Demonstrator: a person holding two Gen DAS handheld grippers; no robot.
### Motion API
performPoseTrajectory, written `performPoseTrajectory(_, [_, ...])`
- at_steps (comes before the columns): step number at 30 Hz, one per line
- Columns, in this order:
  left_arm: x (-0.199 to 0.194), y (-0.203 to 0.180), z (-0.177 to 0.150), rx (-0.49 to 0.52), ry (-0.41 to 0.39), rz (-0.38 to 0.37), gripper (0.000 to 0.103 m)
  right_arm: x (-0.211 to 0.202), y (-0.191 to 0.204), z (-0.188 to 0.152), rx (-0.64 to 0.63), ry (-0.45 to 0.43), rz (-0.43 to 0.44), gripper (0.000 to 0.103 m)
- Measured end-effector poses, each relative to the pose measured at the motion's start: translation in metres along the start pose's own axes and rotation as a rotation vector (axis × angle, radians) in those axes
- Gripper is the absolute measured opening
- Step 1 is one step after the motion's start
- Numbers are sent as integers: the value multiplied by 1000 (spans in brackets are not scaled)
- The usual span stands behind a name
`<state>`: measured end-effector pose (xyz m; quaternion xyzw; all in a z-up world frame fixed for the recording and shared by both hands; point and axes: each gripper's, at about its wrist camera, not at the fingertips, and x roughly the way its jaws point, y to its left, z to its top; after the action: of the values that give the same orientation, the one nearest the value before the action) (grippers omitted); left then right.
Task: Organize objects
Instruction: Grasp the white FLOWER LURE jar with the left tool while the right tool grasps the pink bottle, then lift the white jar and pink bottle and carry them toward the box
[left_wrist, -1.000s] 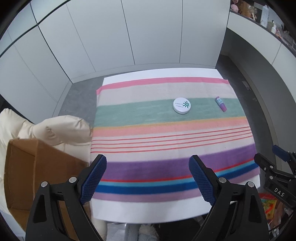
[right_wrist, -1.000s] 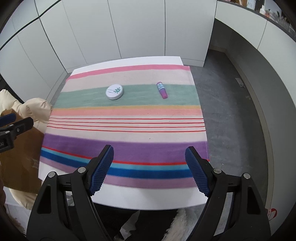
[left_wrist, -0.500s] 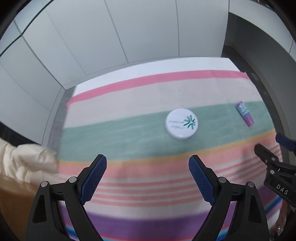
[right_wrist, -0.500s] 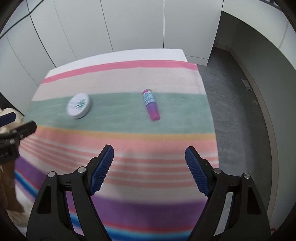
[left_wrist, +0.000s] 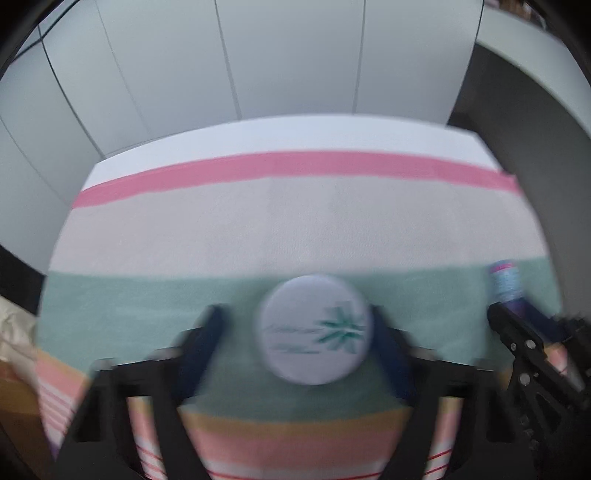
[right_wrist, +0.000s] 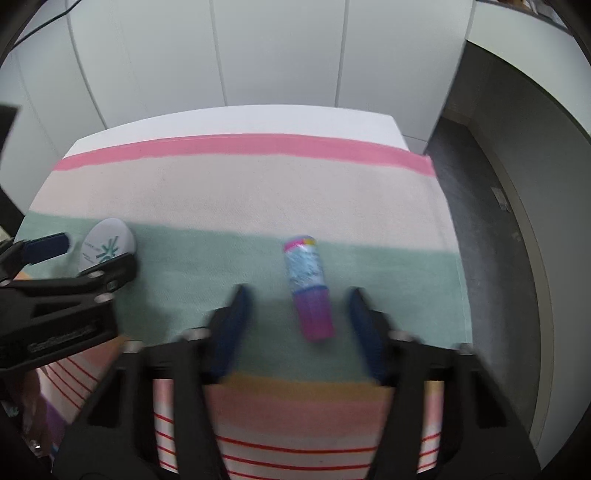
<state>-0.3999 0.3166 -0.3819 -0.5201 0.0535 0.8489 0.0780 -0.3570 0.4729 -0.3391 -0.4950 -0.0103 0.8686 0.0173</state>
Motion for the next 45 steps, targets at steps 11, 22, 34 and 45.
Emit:
performPoseTrajectory(11, [-4, 3, -2, -18, 11, 34, 58, 15, 8, -3, -38, 20, -23, 19])
performPoseTrajectory(22, [-32, 8, -6, 47, 1, 94, 58, -2, 4, 4, -14, 4, 8, 19])
performPoseTrajectory(34, [-149, 21, 18, 50, -123, 101, 59, -86, -1, 21, 22, -42, 9, 19])
performPoseTrajectory(45, [-248, 25, 22, 54, -229, 128, 59, -185, 5, 52, 29, -129, 20, 19])
